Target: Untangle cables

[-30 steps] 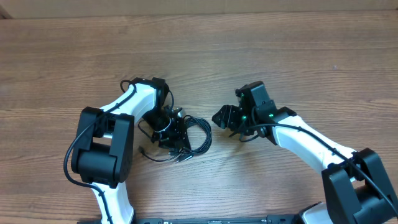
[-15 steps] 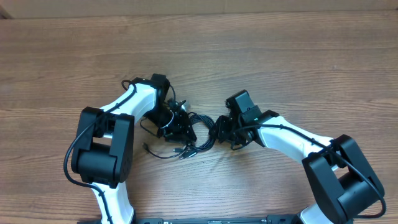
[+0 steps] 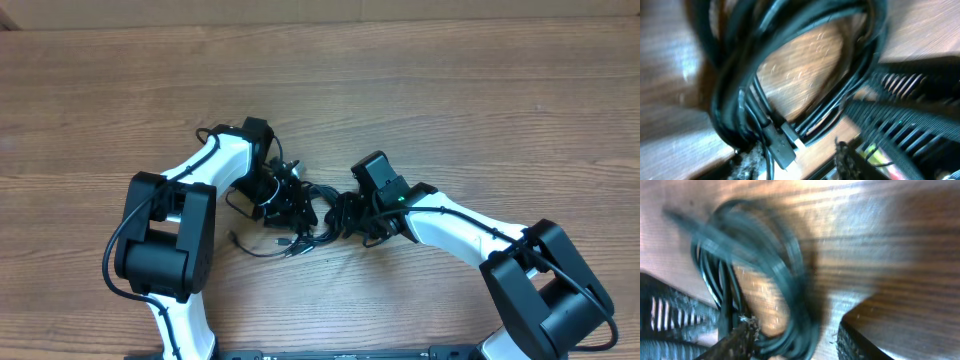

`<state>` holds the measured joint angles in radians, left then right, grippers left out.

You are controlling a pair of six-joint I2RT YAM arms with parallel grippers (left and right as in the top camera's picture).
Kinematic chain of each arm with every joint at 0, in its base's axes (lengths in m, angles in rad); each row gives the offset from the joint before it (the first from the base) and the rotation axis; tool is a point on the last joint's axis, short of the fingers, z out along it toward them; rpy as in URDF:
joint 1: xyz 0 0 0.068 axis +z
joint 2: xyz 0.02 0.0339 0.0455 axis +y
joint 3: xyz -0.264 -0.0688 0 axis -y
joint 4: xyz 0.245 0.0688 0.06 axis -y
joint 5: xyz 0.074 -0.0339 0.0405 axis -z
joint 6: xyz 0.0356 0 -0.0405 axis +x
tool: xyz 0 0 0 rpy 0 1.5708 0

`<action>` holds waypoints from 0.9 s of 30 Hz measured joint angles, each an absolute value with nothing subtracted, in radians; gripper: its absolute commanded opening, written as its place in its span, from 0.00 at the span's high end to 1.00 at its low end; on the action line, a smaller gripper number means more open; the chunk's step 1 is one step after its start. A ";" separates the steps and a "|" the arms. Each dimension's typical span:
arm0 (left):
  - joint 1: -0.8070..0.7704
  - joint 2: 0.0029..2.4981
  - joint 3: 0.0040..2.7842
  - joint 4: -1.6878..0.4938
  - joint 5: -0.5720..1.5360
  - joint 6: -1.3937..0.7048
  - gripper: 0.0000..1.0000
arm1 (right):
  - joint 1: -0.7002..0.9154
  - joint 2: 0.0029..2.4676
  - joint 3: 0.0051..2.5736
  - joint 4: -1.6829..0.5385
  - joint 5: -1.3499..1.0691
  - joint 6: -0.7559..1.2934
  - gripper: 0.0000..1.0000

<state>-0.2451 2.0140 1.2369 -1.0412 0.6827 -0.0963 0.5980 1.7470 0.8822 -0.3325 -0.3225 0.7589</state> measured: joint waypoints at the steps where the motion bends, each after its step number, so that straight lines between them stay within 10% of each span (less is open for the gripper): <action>1: -0.245 2.014 1.238 -1.061 0.668 -0.097 0.43 | 0.598 1.747 0.882 -0.325 -0.309 0.758 0.46; 13: -0.245 2.014 1.241 -1.220 0.459 -0.096 0.49 | 0.598 1.747 0.882 -0.251 -0.175 0.759 0.43; 18: -0.245 2.014 1.241 -1.228 0.433 -0.089 0.29 | 0.598 1.747 0.882 -0.256 -0.167 0.759 0.43; 27: -0.245 2.014 1.241 -1.238 0.381 -0.074 0.38 | 0.598 1.747 0.882 -0.270 -0.168 0.759 0.42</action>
